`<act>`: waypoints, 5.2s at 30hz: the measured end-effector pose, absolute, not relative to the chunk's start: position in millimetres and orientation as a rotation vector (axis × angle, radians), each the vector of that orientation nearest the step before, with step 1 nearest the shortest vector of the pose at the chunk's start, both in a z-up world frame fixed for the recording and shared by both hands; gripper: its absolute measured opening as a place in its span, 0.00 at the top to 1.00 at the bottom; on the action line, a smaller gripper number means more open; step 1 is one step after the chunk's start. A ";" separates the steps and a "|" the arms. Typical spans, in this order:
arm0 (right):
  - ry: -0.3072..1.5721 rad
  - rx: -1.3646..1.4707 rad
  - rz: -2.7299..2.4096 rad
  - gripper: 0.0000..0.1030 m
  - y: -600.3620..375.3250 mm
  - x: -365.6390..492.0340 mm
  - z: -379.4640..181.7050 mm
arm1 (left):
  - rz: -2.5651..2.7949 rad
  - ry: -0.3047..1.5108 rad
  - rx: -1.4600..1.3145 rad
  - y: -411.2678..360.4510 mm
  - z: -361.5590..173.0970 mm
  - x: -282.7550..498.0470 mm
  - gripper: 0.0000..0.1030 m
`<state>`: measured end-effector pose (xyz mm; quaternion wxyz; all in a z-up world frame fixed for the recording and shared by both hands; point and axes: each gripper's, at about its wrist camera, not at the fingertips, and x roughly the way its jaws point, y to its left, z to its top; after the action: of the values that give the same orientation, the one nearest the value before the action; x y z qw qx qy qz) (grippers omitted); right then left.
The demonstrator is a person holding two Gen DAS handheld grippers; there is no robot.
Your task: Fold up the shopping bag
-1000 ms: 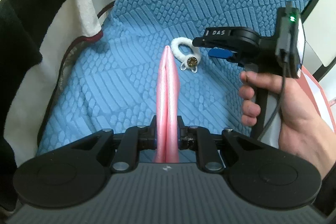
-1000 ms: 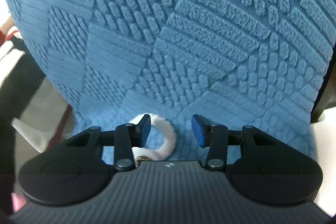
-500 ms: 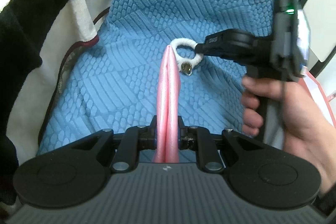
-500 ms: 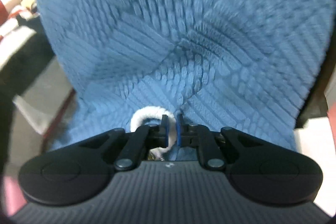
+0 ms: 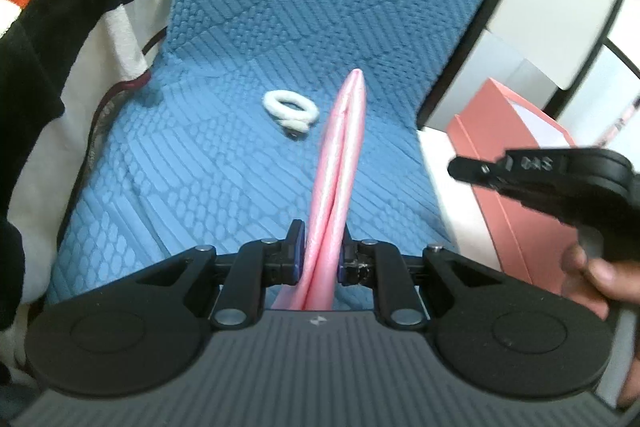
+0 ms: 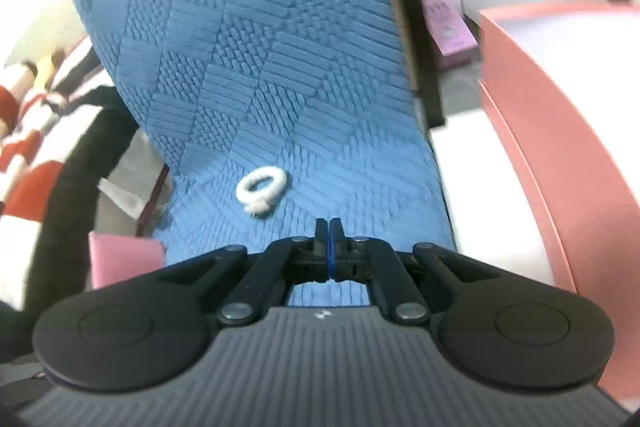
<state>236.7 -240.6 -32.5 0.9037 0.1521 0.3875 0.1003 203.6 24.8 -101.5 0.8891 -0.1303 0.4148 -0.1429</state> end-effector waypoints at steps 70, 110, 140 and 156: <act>0.824 0.047 0.452 0.72 -135.6 373.1 -114.5 | -0.263 0.974 -0.240 3.5 -115.5 195.6 0.84; 0.720 0.236 0.532 0.89 -209.2 231.5 -11.9 | -0.235 0.858 -0.129 -13.4 -99.8 170.7 0.84; 0.877 0.489 0.675 0.88 -189.3 219.4 -24.5 | -0.228 0.853 -0.025 -20.5 -97.8 168.9 0.84; 0.997 0.429 0.518 0.85 -192.5 231.2 -53.9 | -0.280 0.903 0.061 -38.4 -113.8 167.9 0.84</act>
<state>231.2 -192.5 -53.9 0.8245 0.2020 0.4690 0.2438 167.9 -38.4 -113.8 0.8898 0.0294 0.4349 -0.1350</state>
